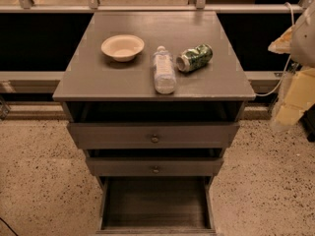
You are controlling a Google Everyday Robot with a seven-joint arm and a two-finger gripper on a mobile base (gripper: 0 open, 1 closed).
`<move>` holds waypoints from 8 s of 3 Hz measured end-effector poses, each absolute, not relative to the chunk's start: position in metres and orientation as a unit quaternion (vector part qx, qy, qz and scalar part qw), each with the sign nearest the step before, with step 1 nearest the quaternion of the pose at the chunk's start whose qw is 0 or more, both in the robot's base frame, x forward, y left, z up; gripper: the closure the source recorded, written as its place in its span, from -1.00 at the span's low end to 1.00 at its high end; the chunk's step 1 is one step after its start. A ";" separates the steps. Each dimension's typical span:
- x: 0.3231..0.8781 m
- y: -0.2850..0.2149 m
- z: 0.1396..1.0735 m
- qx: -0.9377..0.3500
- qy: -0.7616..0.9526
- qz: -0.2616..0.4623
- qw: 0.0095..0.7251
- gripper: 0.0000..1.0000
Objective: Place blue plastic bottle into bottom drawer
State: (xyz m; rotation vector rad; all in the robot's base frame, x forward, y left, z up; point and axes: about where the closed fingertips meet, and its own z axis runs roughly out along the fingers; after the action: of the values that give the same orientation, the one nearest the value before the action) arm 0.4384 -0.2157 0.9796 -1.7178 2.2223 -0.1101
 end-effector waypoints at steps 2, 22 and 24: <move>0.441 -0.204 0.962 -0.658 0.735 -0.069 0.148 -1.00; 0.565 -0.010 0.944 -0.955 0.091 -0.104 0.261 1.00; 0.521 0.009 0.996 -0.901 0.028 -0.146 0.408 1.00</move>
Offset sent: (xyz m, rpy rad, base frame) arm 0.0051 0.0228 -0.0372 -0.2043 -0.0231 0.2647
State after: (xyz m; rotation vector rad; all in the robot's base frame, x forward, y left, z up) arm 0.5215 0.0086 0.9964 -2.2703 0.0695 -0.3671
